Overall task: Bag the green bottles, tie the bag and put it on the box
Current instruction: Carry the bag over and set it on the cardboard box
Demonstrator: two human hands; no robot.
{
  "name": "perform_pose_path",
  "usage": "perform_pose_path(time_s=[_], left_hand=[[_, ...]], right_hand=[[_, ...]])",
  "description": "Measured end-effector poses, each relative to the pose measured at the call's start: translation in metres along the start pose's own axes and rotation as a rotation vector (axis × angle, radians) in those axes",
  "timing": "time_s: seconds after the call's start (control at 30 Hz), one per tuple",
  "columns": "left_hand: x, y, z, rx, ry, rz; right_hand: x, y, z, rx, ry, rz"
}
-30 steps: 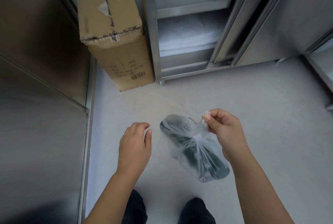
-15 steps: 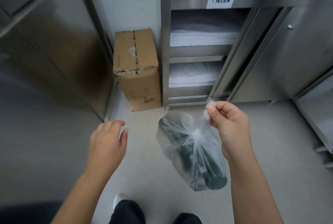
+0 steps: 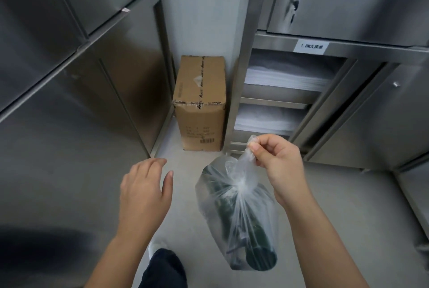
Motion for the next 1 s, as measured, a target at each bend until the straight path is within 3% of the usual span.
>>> perform_pose_path(time_s=[0.17,0.63,1.0], left_hand=[[-0.001,-0.042,-0.032,0.014,0.02,0.004],[-0.009,-0.201,-0.106,-0.163,0.102,0.006],[-0.03,-0.329,-0.104,-0.168,0.095,0.095]], right_hand=[[-0.039,-0.033,-0.003,-0.006,0.025,-0.03],[-0.15,-0.166,-0.013,-0.011,0.039,-0.006],[-0.189,-0.323,-0.026,0.037,0.14,-0.008]])
Point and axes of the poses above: each hand's wrist, its own y-axis away from the middle knuckle, its own x-axis out of the back of the hand, z = x × y, the point moved 7 cm from there along -y, towards the middle knuckle, and after that the axes turned 5 degrees about -x, right-handed, at the moved point
